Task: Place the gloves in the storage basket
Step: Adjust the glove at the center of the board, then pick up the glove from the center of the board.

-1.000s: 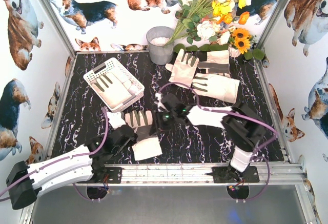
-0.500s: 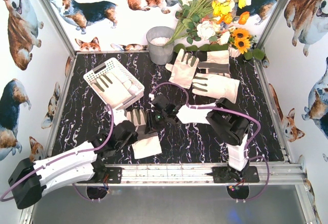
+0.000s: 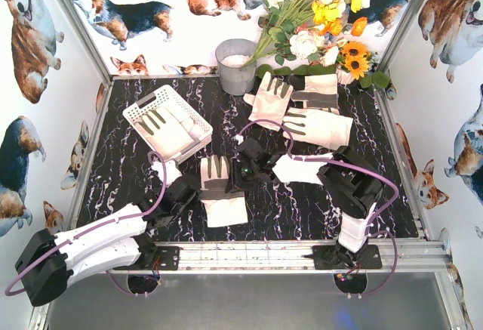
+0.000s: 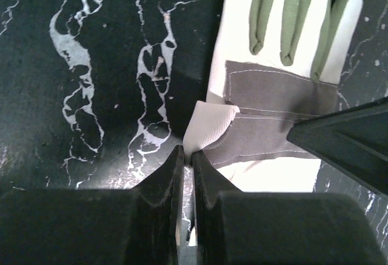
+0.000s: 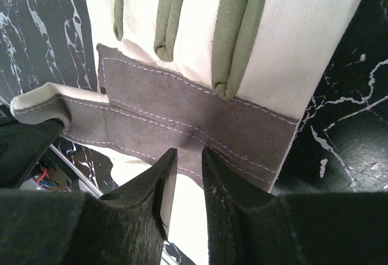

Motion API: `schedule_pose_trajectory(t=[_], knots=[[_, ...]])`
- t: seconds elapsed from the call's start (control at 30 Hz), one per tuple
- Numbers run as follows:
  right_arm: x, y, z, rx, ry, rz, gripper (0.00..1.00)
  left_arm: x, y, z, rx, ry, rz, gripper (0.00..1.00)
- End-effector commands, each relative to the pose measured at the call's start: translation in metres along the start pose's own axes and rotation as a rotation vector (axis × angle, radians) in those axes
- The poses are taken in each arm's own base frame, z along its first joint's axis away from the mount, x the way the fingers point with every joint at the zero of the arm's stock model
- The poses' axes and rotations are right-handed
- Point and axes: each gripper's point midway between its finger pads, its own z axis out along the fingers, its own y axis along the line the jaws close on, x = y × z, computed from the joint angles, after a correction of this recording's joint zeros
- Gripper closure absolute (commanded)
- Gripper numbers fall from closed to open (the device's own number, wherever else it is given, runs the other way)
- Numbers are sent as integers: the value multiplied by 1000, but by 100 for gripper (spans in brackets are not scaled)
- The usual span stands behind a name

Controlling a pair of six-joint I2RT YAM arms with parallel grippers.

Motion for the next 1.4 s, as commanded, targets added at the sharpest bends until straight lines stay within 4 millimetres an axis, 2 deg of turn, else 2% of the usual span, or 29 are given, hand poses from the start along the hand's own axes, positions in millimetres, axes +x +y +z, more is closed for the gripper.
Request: schedule_pose_trajectory(t=[0.0,0.1,0.23,0.33,0.5,0.6,0.67,0.8,0.9,0.97,1.03,1.13,1.27,1.37], knots=[[28,-59,3,211,57,20,72,3,52,3,-199,-26,-7,100],[30,-55,2,187,58,32,72,10,58,7,-218,2,9,100],[32,-46,0,144,54,38,71,20,55,15,-213,48,32,100],[31,-36,-5,105,49,31,69,20,56,17,-237,57,59,100],[21,-11,-26,34,21,-7,60,20,63,18,-272,55,78,71],[11,5,-46,5,-10,-50,53,15,64,16,-278,39,80,62],[4,17,-67,-12,-40,-85,47,11,61,14,-273,26,84,60],[-12,25,-110,22,-125,-150,39,-7,40,6,-212,-3,114,46],[-27,15,-144,87,-206,-176,37,-30,13,-7,-149,-39,150,33],[-41,0,-165,147,-281,-176,37,-48,-3,-19,-115,-64,179,23],[-55,-17,-186,206,-349,-195,31,-66,-15,-29,-95,-81,210,15],[-77,-51,-215,315,-404,-183,29,-94,-31,-42,-62,-96,247,6],[-107,-85,-237,405,-456,-168,29,-128,-31,-45,-42,-122,277,1],[-132,-102,-238,470,-484,-193,29,-152,-23,-41,-14,-152,288,0]])
